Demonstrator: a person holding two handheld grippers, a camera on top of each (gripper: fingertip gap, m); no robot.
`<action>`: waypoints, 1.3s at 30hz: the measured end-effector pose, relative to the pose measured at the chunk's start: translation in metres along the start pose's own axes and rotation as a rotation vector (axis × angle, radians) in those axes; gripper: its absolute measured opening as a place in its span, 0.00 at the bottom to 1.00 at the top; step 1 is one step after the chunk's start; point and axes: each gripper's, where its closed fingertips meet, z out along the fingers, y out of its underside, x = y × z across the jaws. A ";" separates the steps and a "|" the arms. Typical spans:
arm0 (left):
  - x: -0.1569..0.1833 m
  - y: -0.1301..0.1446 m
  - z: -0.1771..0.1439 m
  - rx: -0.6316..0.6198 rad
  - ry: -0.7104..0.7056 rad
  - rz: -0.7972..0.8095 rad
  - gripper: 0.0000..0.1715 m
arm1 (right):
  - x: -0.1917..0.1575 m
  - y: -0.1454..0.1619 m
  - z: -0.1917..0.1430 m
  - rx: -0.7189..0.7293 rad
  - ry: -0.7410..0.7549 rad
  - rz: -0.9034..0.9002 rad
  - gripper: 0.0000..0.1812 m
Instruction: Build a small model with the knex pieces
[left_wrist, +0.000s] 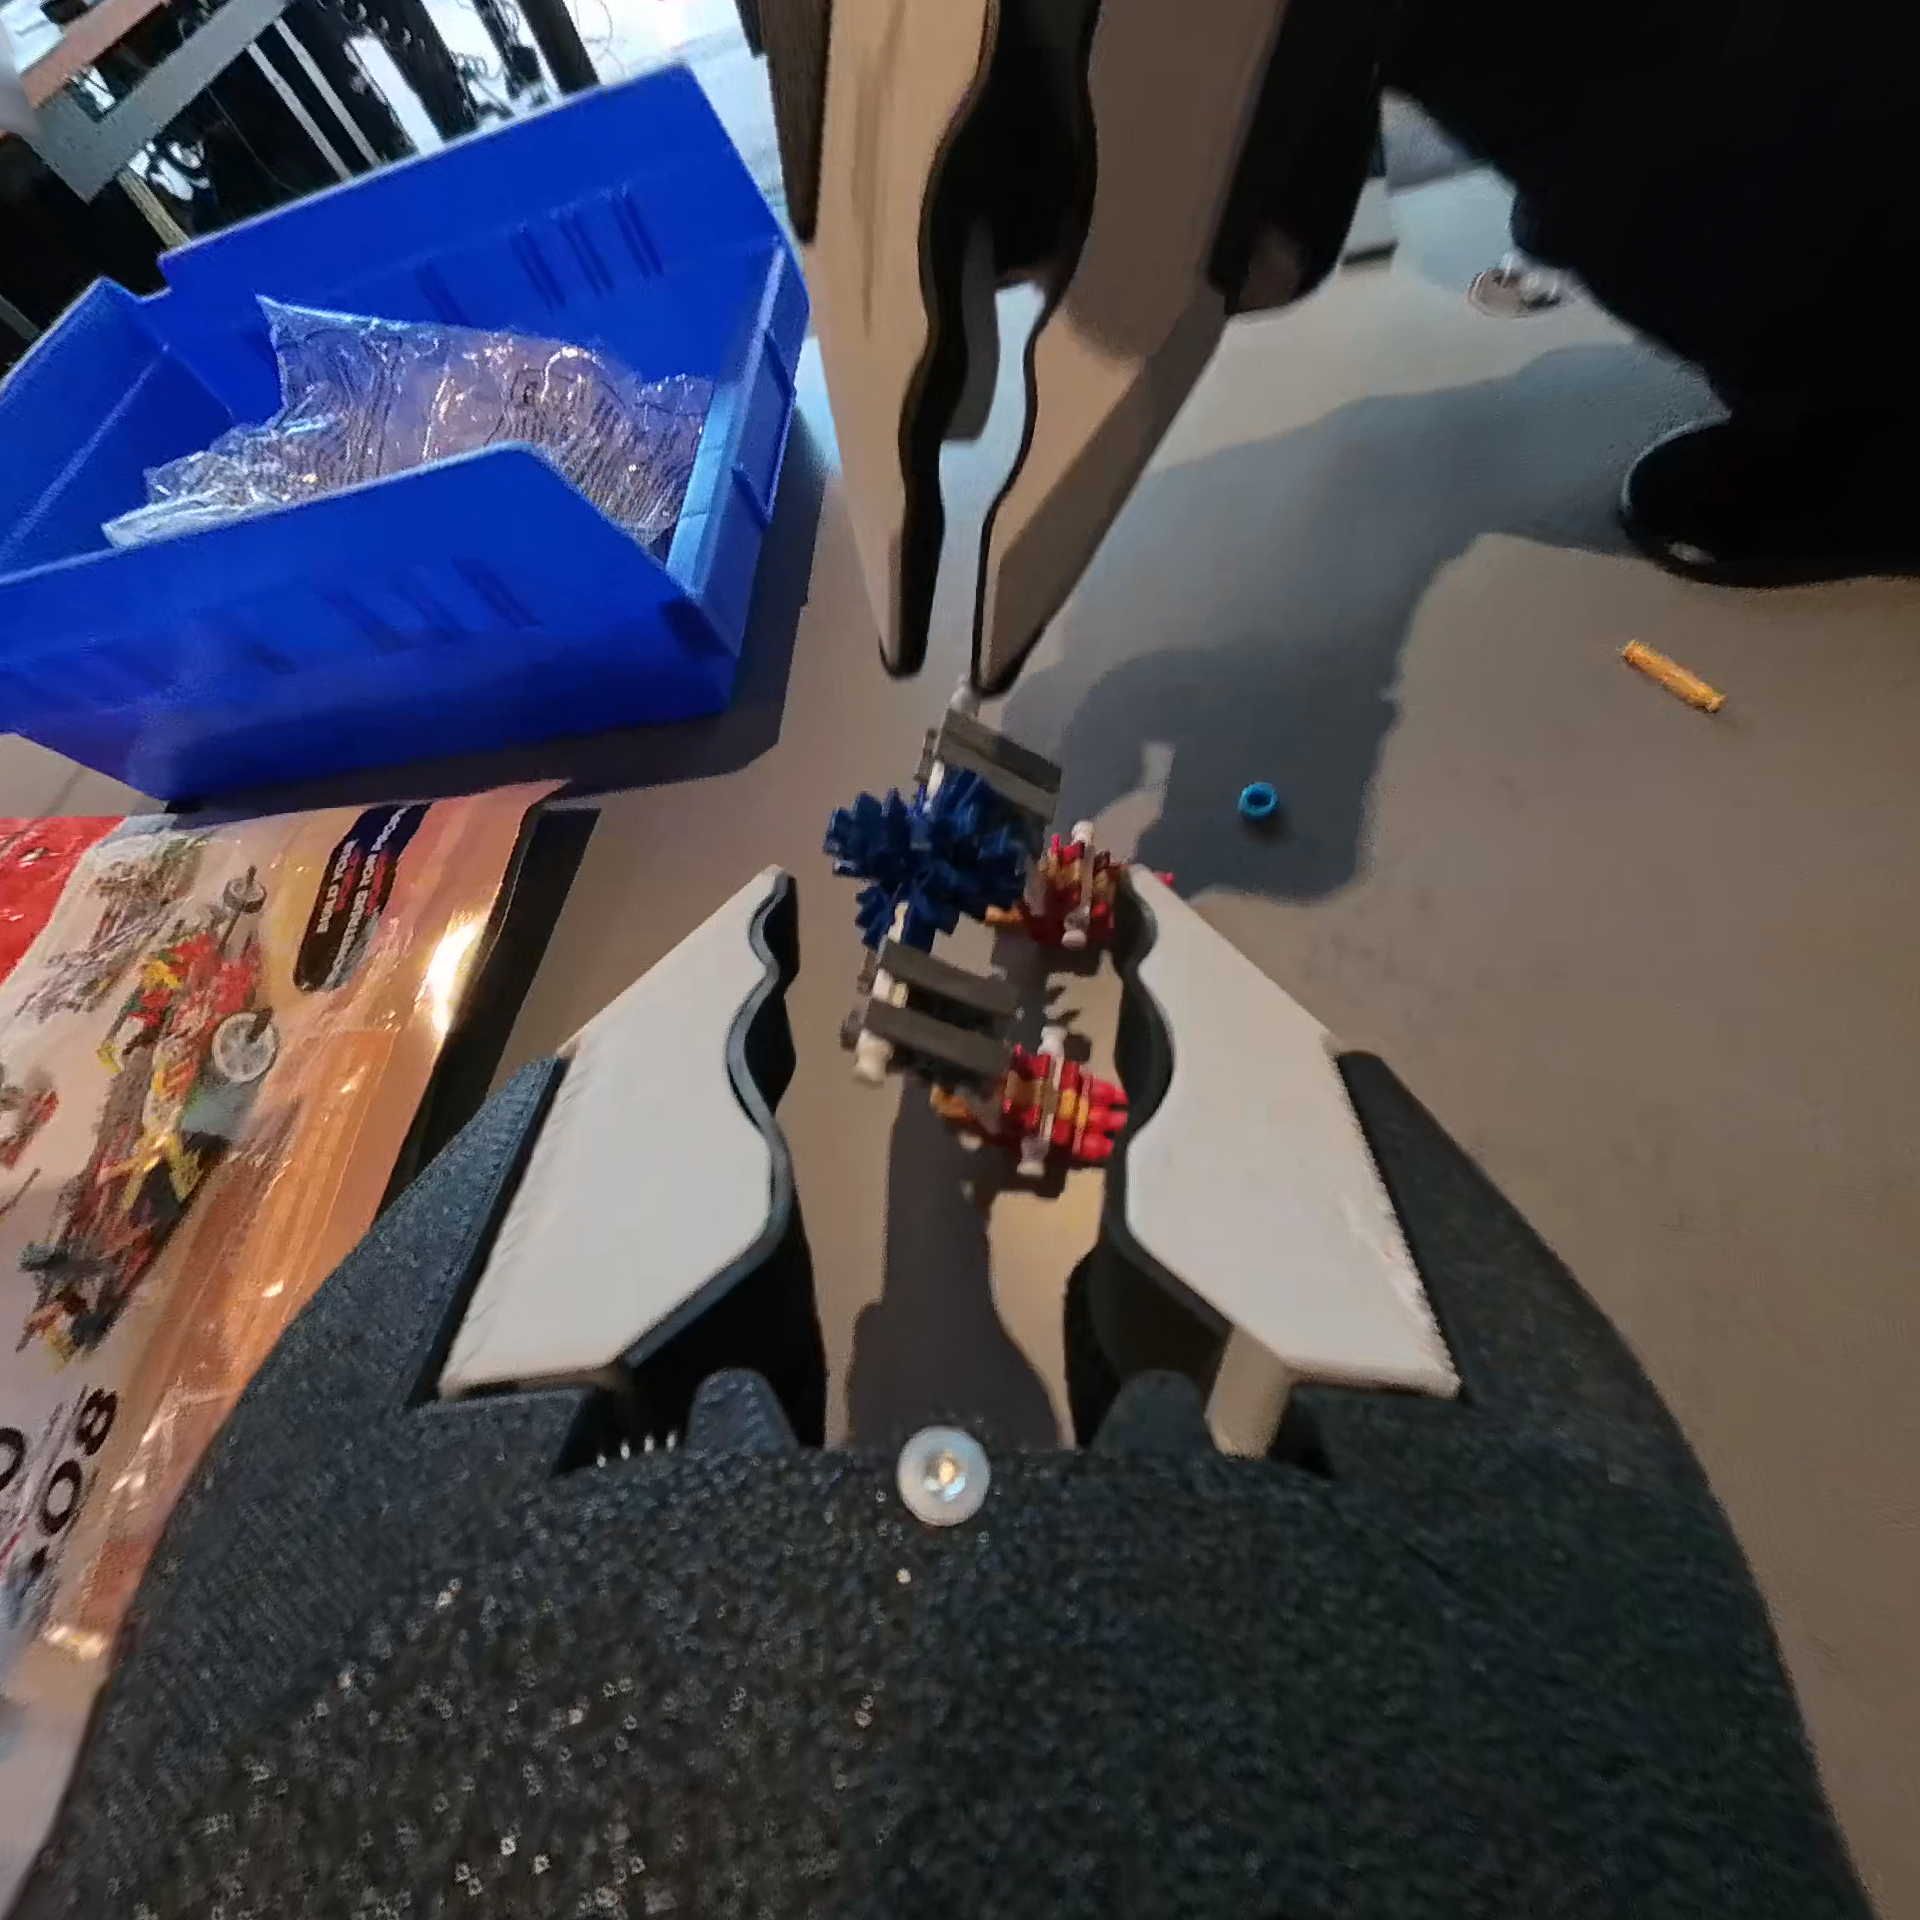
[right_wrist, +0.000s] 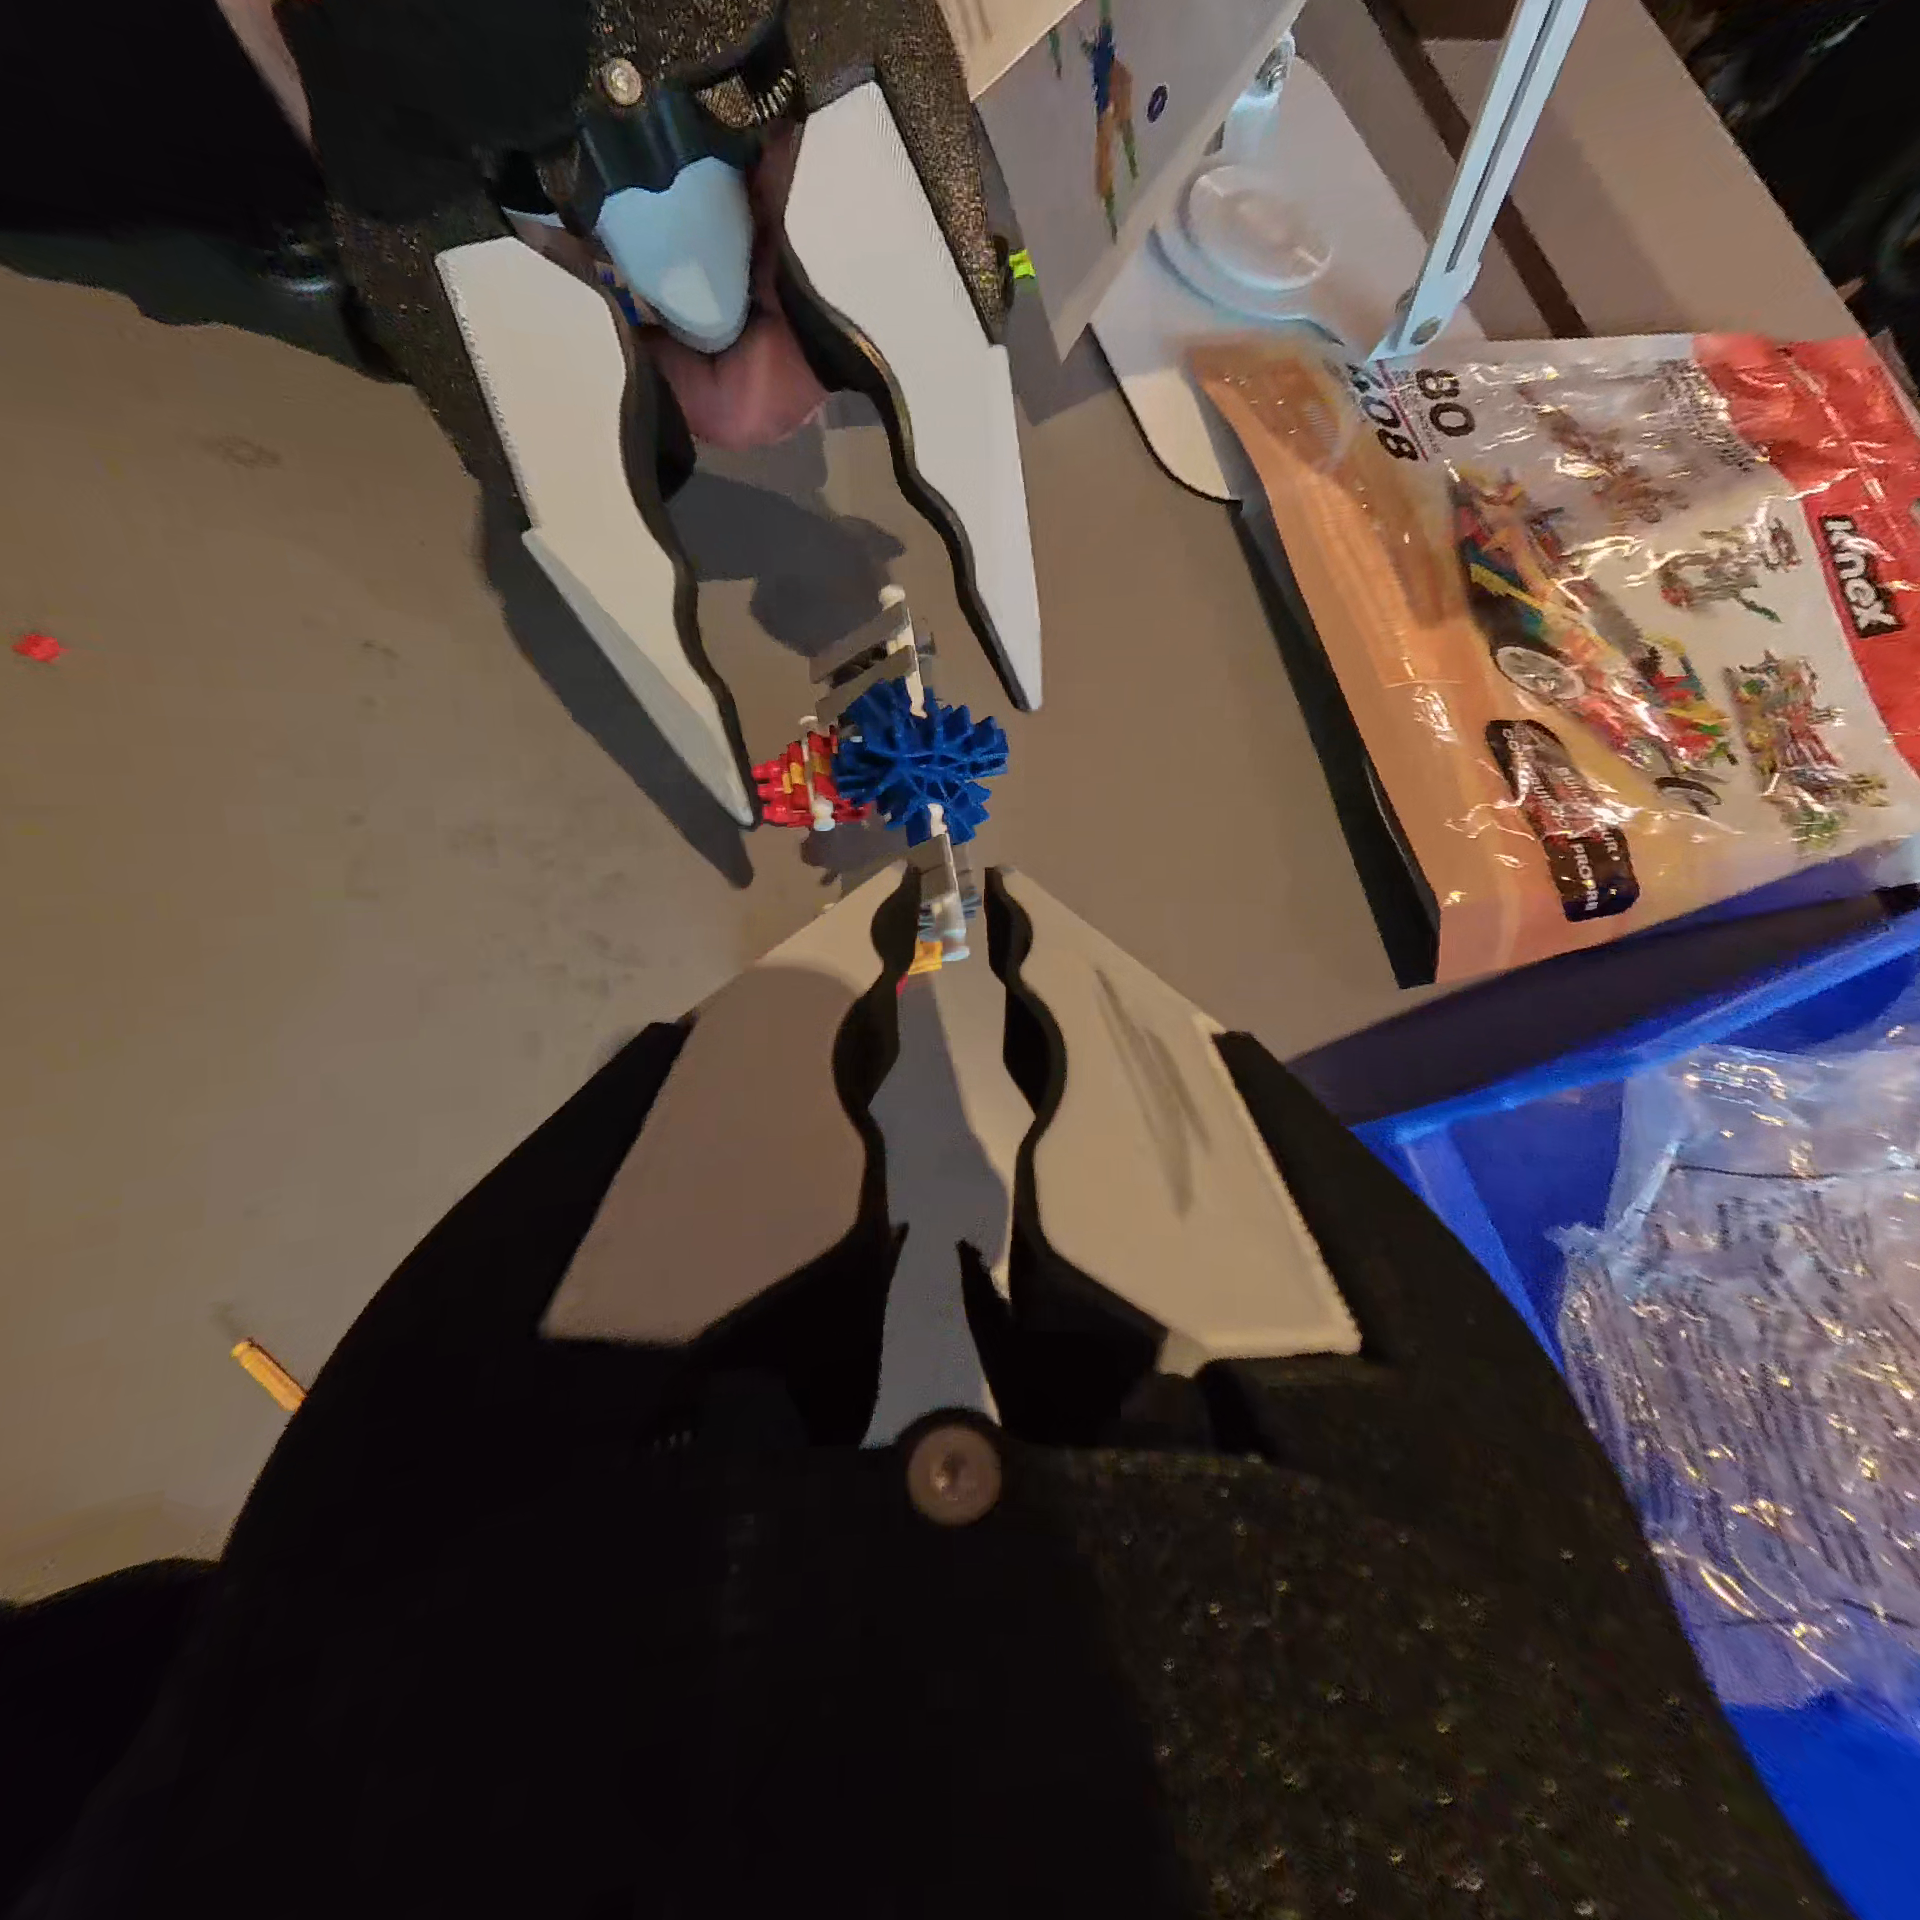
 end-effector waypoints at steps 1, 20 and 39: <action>0.000 -0.004 0.002 0.022 0.004 -0.022 0.37 | 0.000 0.001 0.003 -0.004 -0.006 0.002 0.06; 0.000 -0.007 0.025 0.044 0.062 -0.084 0.27 | -0.003 0.005 0.007 0.007 -0.038 0.018 0.02; 0.003 -0.022 0.020 0.087 0.051 -0.011 0.25 | -0.006 0.005 0.005 0.014 -0.051 0.013 0.01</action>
